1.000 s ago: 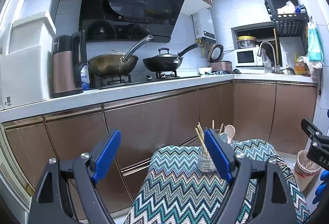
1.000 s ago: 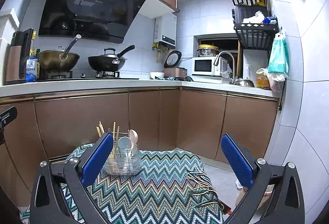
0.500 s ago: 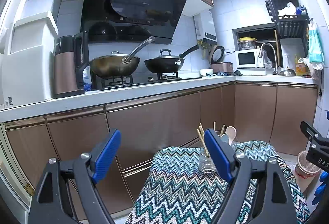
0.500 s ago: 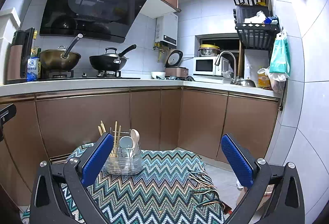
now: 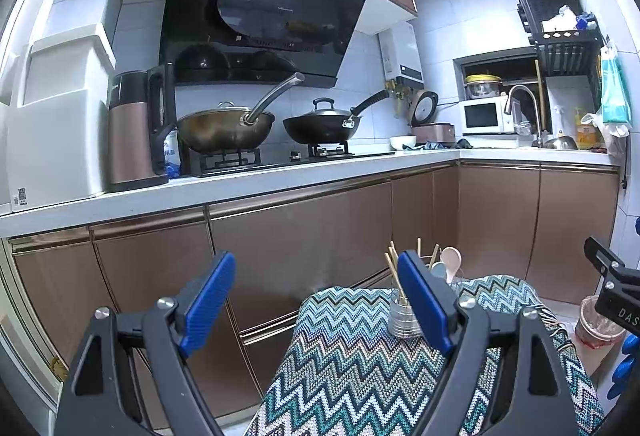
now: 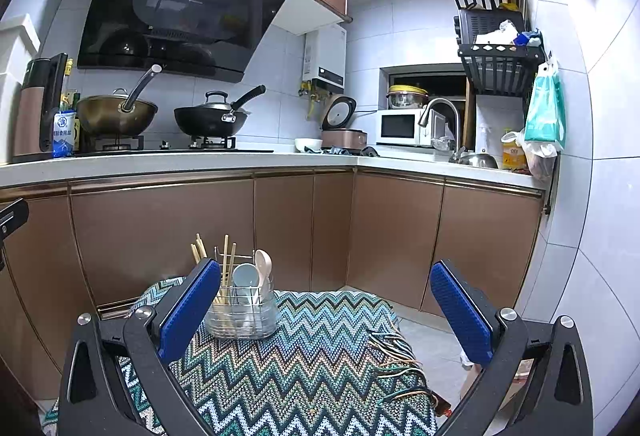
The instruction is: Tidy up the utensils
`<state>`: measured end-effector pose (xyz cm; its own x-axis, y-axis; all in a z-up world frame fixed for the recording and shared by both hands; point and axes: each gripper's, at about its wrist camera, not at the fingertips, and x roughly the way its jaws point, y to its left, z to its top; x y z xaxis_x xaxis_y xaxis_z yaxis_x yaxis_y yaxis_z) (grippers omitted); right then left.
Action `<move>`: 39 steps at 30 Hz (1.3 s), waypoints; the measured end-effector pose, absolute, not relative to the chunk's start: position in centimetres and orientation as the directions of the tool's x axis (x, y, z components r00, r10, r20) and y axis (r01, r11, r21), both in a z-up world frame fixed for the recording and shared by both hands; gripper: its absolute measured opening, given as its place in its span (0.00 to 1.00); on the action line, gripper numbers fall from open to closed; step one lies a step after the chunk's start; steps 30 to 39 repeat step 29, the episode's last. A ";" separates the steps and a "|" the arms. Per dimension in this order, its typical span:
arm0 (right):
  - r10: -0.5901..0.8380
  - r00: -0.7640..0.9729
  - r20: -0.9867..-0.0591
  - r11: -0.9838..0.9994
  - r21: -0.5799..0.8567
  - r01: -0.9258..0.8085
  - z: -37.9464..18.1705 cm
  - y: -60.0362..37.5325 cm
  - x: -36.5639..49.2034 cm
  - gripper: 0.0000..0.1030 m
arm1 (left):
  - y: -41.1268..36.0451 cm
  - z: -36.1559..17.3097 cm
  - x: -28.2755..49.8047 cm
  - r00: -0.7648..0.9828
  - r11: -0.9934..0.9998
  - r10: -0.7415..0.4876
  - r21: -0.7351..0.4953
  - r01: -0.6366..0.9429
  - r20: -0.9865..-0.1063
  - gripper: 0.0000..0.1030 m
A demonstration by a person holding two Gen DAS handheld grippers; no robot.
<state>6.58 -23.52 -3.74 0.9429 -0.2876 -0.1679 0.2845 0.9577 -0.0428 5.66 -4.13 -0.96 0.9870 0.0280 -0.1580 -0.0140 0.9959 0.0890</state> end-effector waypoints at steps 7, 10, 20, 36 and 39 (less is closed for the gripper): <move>-0.287 0.943 -0.168 0.958 -0.043 0.284 -3.7 -23.6 6.6 1.00 | -4.1 -0.9 5.7 0.987 0.996 0.028 0.091 -0.013 -0.159 0.80; -0.287 0.943 -0.168 0.958 -0.043 0.284 -3.7 -23.6 6.6 1.00 | -4.1 -1.0 5.6 0.987 0.996 0.027 0.089 -0.013 -0.159 0.80; -0.287 0.943 -0.168 0.958 -0.043 0.284 -3.7 -23.6 6.6 1.00 | -4.3 -1.3 5.6 0.986 0.996 0.025 0.086 -0.011 -0.167 0.80; -0.286 0.943 -0.169 0.958 -0.044 0.283 -3.8 -23.5 6.6 1.00 | -4.2 -1.5 5.7 0.984 0.997 0.022 0.081 -0.007 -0.176 0.80; -0.286 0.943 -0.169 0.958 -0.044 0.283 -3.8 -23.5 6.6 1.00 | -4.2 -1.5 5.7 0.984 0.997 0.022 0.081 -0.007 -0.176 0.80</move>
